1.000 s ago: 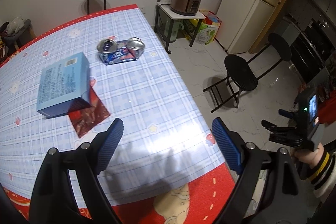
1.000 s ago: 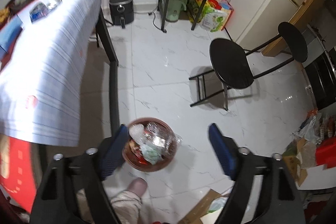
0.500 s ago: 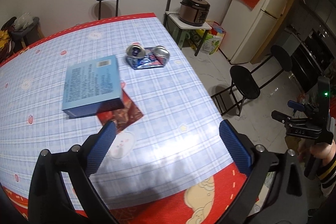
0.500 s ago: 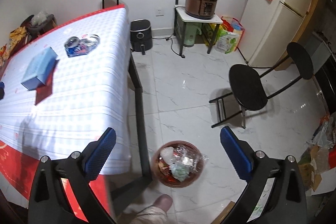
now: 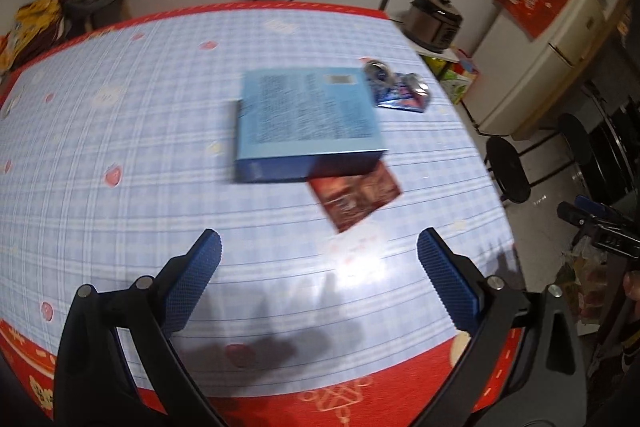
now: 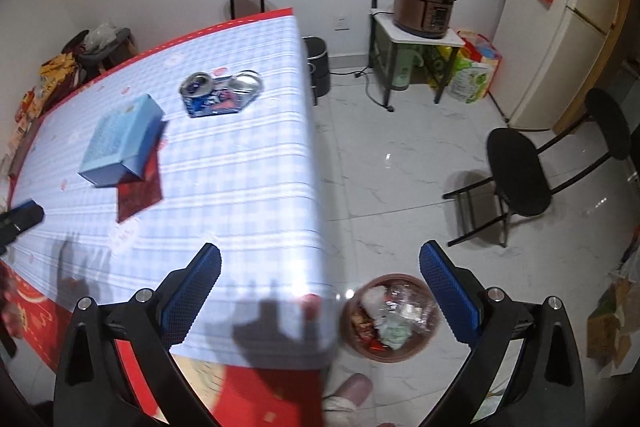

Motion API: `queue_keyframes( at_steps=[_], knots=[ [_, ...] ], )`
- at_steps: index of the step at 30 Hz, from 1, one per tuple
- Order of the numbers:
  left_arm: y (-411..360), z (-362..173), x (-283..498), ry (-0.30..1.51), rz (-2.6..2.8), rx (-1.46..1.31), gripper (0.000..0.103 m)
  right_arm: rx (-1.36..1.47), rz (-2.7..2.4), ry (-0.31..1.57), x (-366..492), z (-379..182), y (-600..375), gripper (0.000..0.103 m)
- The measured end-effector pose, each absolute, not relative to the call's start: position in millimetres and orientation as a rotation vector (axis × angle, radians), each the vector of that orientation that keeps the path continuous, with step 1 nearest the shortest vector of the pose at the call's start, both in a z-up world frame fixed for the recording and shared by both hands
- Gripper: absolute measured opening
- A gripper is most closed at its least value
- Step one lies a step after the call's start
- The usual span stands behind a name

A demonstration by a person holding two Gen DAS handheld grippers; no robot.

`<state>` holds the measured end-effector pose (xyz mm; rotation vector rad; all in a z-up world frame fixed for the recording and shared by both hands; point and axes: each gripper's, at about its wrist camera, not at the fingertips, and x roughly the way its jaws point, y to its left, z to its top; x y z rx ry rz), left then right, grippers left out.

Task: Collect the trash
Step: 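Move both tools back to the table toward the blue box, then grasp the light blue box with the left tool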

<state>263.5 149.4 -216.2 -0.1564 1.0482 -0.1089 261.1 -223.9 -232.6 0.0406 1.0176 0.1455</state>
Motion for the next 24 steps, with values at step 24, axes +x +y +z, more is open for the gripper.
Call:
queue_keyframes(
  at_steps=[24],
  knots=[
    [195.9, -261.1, 380.7, 1.154, -0.217, -0.315, 0.097, -0.012, 0.188, 1.109, 329.0, -249.4, -151.9, 0.097]
  ],
)
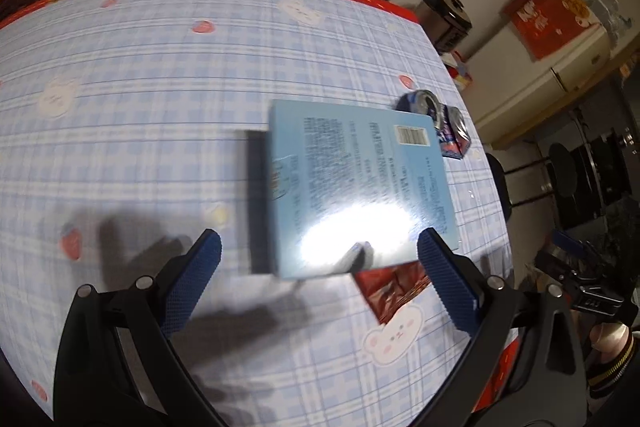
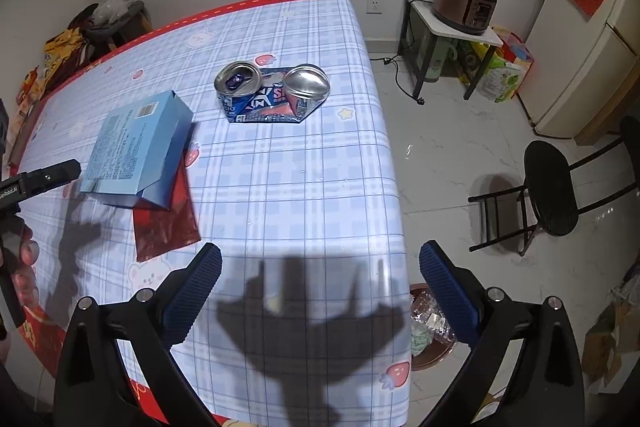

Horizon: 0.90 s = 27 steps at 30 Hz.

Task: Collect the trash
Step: 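Grasp the light blue box with the left tool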

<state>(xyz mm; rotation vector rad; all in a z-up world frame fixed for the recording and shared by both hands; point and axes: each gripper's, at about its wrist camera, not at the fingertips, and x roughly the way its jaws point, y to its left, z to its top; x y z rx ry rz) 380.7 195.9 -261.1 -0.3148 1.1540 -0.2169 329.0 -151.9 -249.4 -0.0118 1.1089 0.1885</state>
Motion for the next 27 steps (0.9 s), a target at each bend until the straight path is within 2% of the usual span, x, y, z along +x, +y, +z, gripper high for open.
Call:
queue_keyframes(
  at_steps=[5, 17, 27],
  knots=[
    [195.8, -276.2, 398.1, 1.186, -0.229, -0.382, 0.097, -0.013, 0.201, 1.104, 338.9, -248.2, -149.2, 0.097],
    [211.0, -302.9, 421.2, 1.203, -0.243, -0.457, 0.097, -0.133, 0.248, 1.135, 383.2, -277.5, -87.8, 0.08],
    [206.1, -313.6, 416.3, 1.236, -0.311, -0.524, 0.097, -0.247, 0.379, 1.141, 383.8, -286.8, -23.0, 0.075]
  ],
)
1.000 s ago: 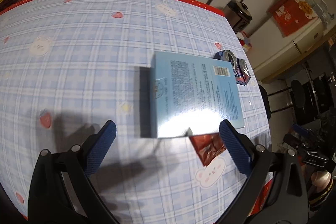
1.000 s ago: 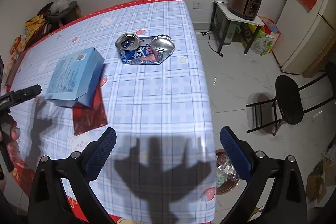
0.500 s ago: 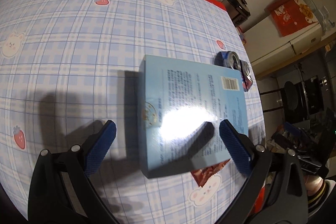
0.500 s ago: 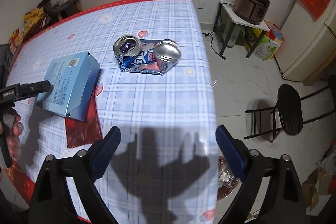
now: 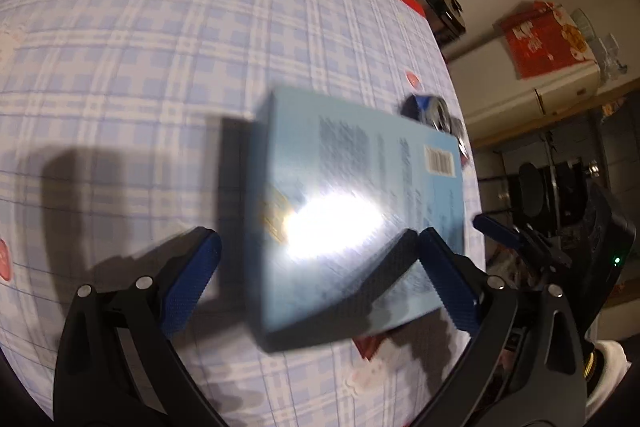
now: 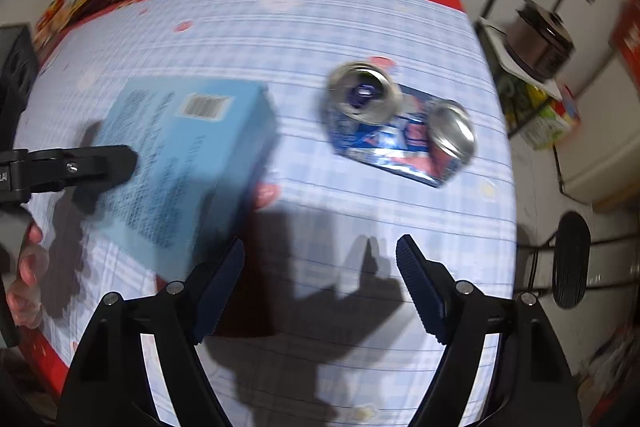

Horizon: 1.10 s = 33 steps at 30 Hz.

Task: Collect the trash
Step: 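Grasp the light blue box with the left tool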

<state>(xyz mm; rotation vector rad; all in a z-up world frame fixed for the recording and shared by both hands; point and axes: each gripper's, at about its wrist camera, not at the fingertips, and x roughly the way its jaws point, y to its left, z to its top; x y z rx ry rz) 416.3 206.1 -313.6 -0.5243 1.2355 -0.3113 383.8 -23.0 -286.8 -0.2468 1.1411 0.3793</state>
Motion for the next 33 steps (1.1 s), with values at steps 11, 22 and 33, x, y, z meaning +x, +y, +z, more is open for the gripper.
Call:
queue_keyframes(
  at_steps=[11, 22, 33],
  knots=[
    [196.0, -315.2, 396.6, 1.261, -0.353, -0.491, 0.097, -0.275, 0.409, 1.161, 368.9, -291.4, -14.9, 0.061],
    [191.2, -298.7, 327.0, 1.282, -0.475, -0.464, 0.095, -0.244, 0.43, 1.158, 343.9, -289.5, -28.7, 0.059],
    [211.5, -303.3, 301.0, 1.237, -0.42, -0.609, 0.083, -0.332, 0.5, 1.094, 298.6, -283.8, -38.1, 0.063]
  ],
)
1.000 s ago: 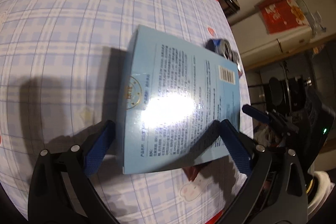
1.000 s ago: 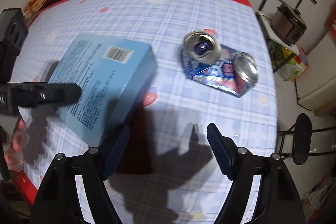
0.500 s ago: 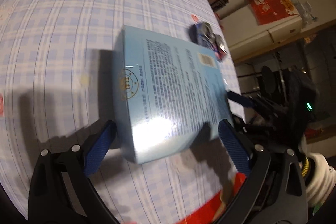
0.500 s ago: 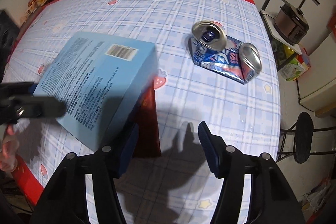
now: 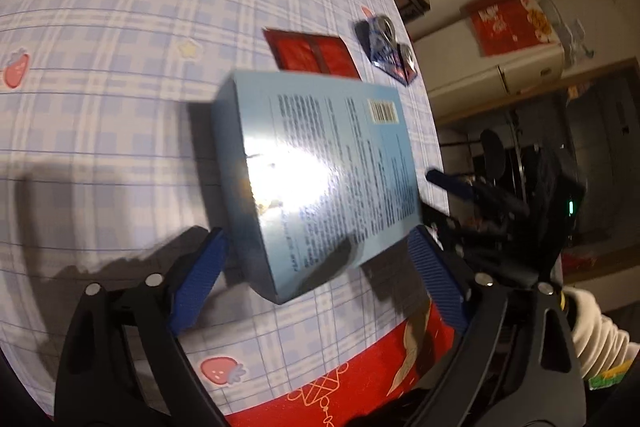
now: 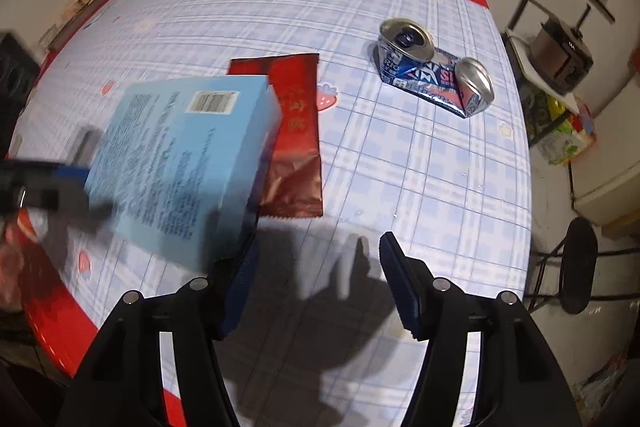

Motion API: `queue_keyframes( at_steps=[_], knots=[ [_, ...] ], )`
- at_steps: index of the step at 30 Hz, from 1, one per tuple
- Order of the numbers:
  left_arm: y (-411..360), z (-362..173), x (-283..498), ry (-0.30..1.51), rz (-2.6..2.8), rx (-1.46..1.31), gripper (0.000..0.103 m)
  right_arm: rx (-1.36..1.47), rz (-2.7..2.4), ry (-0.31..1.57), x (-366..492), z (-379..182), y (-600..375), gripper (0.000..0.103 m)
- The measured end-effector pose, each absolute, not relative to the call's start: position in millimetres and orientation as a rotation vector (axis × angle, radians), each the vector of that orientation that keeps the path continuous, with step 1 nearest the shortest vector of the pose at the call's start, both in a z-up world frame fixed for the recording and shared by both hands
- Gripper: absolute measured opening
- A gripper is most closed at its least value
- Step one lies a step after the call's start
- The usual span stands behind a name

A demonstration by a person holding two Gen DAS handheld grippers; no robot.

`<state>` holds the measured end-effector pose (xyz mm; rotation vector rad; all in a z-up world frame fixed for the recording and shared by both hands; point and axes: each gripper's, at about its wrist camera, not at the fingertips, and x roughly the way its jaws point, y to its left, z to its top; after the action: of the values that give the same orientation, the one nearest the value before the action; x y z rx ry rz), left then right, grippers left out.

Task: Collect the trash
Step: 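Grasp the light blue box with the left tool, then carry the blue box over the basin with the left tool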

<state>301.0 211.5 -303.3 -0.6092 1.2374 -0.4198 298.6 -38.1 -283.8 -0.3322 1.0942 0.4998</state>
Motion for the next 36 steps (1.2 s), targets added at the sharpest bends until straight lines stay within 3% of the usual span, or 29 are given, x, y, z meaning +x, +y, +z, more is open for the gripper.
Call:
queue_keyframes(
  at_steps=[3, 6, 14, 23, 32, 34, 36],
  knots=[
    [220.0, -302.9, 306.6, 1.234, -0.372, -0.611, 0.066, -0.419, 0.546, 1.063, 284.1, -282.0, -34.0, 0.064],
    [225.1, -307.0, 311.2, 1.239, -0.332, -0.616, 0.056, -0.473, 0.604, 1.051, 275.4, -284.1, -26.8, 0.067],
    [210.5, -306.6, 320.4, 1.257, -0.383, -0.561, 0.054, -0.469, 0.743, 1.051, 283.8, -286.5, 6.8, 0.067],
    [226.4, -306.0, 317.8, 1.237, -0.368, -0.58, 0.047, -0.155, 0.743, 1.149, 299.7, -277.4, -18.3, 0.067],
    [223.3, -310.3, 327.6, 1.257, -0.382, -0.625, 0.048, -0.302, 0.732, 1.134, 297.4, -295.3, -3.1, 0.066],
    [218.9, -308.9, 328.9, 1.256, -0.379, -0.617, 0.048, -0.302, 0.728, 1.12, 296.8, -296.9, -4.7, 0.064],
    [215.9, -306.1, 330.5, 1.254, -0.372, -0.603, 0.048, -0.317, 0.725, 1.11, 294.9, -298.7, -6.3, 0.052]
  ],
)
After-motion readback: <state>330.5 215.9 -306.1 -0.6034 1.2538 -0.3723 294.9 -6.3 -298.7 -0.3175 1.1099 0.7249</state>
